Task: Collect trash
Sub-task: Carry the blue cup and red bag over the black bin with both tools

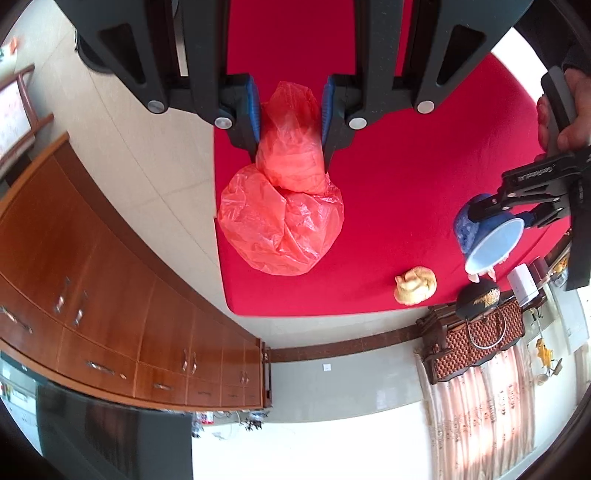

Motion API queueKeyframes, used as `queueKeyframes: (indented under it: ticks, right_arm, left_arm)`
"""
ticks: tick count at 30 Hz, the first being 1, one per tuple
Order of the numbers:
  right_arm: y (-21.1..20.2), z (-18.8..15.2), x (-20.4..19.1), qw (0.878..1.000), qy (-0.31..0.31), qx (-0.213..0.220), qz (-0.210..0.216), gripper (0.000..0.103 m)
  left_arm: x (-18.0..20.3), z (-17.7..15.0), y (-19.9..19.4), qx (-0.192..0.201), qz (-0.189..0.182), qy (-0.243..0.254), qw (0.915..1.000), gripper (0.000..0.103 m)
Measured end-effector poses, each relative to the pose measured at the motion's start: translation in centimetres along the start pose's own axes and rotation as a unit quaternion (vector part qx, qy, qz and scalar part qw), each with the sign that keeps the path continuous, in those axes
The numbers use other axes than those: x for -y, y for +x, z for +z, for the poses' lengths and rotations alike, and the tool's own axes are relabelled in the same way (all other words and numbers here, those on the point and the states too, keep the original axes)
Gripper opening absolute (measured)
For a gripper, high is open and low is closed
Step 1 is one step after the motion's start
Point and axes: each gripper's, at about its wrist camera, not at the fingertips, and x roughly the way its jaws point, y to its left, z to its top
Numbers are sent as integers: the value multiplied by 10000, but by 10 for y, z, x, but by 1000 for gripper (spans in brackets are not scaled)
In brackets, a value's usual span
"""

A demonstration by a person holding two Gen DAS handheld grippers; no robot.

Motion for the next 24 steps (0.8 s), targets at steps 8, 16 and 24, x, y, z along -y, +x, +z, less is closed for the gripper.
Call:
queueKeyframes:
  ticks: [8,16,24]
  right_arm:
    - [-3,-9,-4,9999,65,-109,43,28]
    - [-4,-7,-10,9999,74,-57,83,28]
    - [-9,-14,-8,9998,89,-88,125,28]
  left_arm:
    - [0,2,-5,214,-56,-142,9997,78]
    - [19,-7,-29,616,-133,198,9978,78]
    - [15,-11,-16,331,151,90,9993,90]
